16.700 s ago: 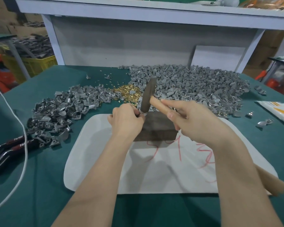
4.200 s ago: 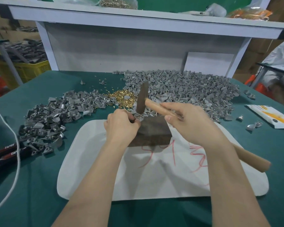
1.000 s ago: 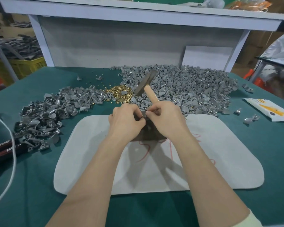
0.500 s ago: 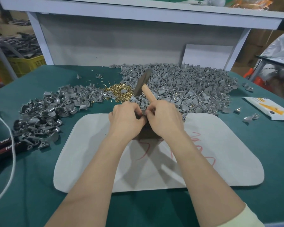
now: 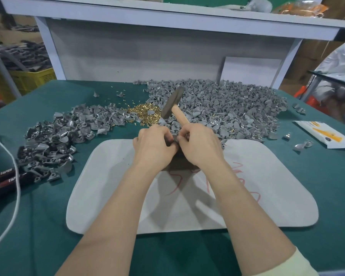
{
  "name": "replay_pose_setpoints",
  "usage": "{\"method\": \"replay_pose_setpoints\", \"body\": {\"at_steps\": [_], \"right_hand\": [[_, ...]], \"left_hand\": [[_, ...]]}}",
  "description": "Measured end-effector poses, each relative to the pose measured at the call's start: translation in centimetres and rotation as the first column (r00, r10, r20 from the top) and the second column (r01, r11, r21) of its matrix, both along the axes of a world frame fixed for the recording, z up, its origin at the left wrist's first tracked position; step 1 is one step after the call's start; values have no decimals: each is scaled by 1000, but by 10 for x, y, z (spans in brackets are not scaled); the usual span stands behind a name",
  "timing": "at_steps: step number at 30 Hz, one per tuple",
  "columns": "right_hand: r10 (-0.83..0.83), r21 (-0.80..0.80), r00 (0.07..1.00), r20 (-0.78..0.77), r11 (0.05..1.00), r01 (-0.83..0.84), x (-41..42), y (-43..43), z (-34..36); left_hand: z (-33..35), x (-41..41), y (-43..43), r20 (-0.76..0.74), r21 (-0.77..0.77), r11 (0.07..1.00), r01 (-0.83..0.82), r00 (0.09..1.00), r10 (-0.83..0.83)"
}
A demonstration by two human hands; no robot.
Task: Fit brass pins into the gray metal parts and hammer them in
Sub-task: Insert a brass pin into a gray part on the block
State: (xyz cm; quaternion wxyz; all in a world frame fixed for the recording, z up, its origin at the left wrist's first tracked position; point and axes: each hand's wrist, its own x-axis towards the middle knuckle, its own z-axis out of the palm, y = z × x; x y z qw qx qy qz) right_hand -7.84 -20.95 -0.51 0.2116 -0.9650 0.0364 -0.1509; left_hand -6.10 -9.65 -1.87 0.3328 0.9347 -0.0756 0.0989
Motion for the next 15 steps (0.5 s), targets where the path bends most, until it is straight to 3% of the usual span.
{"method": "replay_pose_setpoints", "body": {"at_steps": [6,11,15], "right_hand": [[12,36,1000,-15,999,-11,2,-3,-2],[82,322,996,44,942,-91,3,-16,0],[68,263,988,140,959,-104,-7,-32,9]], "left_hand": [[0,0,1,3,-4,1000,10,1000,-10],[0,0,4,10,-20,999,-35,999,35],[-2,3,8,14,-13,994,-106,994,106]]}}
